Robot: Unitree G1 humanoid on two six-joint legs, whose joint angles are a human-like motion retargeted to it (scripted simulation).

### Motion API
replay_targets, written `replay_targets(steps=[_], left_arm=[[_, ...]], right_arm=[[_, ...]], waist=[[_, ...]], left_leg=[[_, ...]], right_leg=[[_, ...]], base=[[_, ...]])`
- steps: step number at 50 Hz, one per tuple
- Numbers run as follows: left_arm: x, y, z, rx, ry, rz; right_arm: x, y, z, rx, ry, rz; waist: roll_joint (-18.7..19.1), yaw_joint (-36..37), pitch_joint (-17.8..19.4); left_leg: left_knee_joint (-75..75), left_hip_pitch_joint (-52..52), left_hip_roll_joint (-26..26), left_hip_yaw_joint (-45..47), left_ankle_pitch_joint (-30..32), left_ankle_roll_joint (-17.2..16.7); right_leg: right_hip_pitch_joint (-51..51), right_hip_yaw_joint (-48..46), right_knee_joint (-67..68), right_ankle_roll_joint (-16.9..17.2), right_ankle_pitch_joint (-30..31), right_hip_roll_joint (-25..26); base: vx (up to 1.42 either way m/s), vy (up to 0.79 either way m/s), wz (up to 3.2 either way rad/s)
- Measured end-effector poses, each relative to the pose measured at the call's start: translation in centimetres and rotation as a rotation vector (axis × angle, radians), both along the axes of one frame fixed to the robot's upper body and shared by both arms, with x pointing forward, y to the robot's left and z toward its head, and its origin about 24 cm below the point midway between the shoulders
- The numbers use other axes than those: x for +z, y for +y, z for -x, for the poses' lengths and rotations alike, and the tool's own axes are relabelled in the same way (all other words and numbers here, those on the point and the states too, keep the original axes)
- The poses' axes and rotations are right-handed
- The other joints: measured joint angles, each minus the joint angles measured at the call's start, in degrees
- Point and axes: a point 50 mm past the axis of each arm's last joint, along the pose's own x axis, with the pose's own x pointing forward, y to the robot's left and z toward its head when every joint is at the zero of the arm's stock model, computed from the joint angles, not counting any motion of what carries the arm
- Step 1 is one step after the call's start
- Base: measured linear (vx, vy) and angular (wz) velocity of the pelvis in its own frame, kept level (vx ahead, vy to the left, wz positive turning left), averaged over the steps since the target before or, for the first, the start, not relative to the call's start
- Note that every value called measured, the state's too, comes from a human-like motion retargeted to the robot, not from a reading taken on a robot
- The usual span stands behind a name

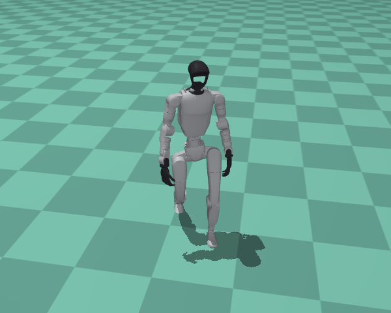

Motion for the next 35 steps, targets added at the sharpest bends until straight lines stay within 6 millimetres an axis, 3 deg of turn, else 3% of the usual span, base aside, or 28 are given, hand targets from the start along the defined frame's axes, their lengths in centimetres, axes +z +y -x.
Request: replay_targets(steps=[4,7,10,15,19,25,30,35], left_arm=[[-0.4,-0.1,1.6,0.019,0.046,0.020],[-0.3,0.0,1.6,0.006,0.038,0.019],[0.1,0.4,0.4,-0.023,0.000,0.004],[0.8,0.6,-1.6,-0.057,-0.069,-0.022],[1.7,0.7,-3.9,-0.057,-0.146,-0.028],[2.8,0.4,-6.6,-0.055,-0.241,-0.014],[2.9,-0.3,-7.0,-0.066,-0.249,0.005],[1.9,-1.4,-5.6,-0.051,-0.191,0.056]], right_arm=[[-0.2,0.7,0.2,0.021,0.023,-0.033],[0.0,1.1,-0.4,0.047,0.011,-0.047],[0.5,1.2,-1.6,0.075,-0.026,-0.048],[0.9,1.4,-2.3,0.089,-0.073,-0.055],[1.1,1.5,-2.5,0.083,-0.094,-0.072],[0.4,1.2,-0.9,0.014,-0.055,-0.087],[-0.7,0.9,2.0,-0.039,0.041,-0.088],[-1.5,0.3,4.8,-0.067,0.146,-0.076]], waist=[[-4.63,-0.43,-1.03],[-6.72,-1.44,-1.16],[-6.62,-2.91,-0.84],[-5.54,-6.58,-0.04],[-2.28,-9.67,1.10],[3.85,-12.26,1.52],[4.37,-12.37,0.52],[6.48,-12.22,0.07]], left_leg=[[-5.00,4.93,-6.80,0.96,0.41,3.57],[-10.38,10.26,-10.60,0.56,0.40,5.38],[-18.34,17.84,-12.22,-1.57,1.00,5.94],[-25.64,28.81,-13.54,-5.70,-0.68,5.52],[-30.88,37.49,-10.62,-9.25,-2.77,5.07],[-34.59,45.45,-3.82,-12.33,-6.91,4.02],[-30.73,48.00,-3.55,-13.23,-11.44,3.54],[-17.23,48.31,-0.33,-11.33,-16.00,1.24]], right_leg=[[-5.30,0.98,14.86,4.65,14.79,-7.89],[-11.48,1.33,26.66,4.83,23.10,-13.48],[-17.98,0.81,34.73,1.77,21.65,-17.02],[-27.00,-1.26,36.71,-2.05,10.20,-19.14],[-32.22,-4.32,25.90,-1.81,6.48,-15.19],[-34.76,-7.85,-4.87,2.96,10.82,-4.84],[-36.10,-6.53,-14.36,4.90,12.71,-2.54],[-32.89,-7.31,-8.07,2.17,16.65,-0.11]], base=[[0.54,0.15,0.24],[0.55,0.15,0.29],[0.58,0.13,0.20],[0.58,0.08,0.25],[0.58,0.02,0.36],[0.56,-0.04,0.29],[0.55,-0.08,0.20],[0.57,-0.09,0.30]])
